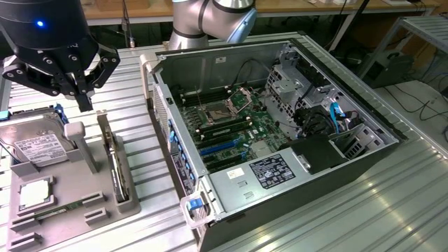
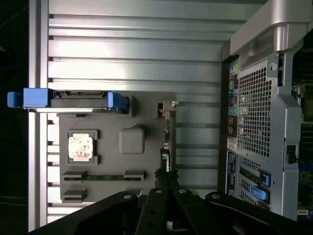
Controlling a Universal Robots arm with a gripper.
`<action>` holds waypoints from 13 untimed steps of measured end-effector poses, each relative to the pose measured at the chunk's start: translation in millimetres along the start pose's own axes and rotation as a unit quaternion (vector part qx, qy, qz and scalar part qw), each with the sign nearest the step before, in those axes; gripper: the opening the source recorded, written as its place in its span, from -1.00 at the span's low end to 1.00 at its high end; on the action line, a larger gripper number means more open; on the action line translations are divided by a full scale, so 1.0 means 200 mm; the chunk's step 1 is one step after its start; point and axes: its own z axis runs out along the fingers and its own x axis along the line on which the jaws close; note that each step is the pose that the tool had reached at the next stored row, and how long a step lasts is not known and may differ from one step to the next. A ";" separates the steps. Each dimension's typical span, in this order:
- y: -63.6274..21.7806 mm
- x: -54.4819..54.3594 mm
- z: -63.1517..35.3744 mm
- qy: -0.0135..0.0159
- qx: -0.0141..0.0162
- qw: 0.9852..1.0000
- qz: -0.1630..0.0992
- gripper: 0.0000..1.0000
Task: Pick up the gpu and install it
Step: 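Pick up the gpu and move the gpu toward the slot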
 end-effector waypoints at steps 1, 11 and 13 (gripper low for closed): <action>0.000 0.00 0.000 0.000 0.000 1.000 0.000 -0.79; -0.003 0.00 0.000 0.000 0.000 1.000 0.000 -0.04; -0.012 0.00 0.004 0.001 0.003 1.000 -0.003 0.07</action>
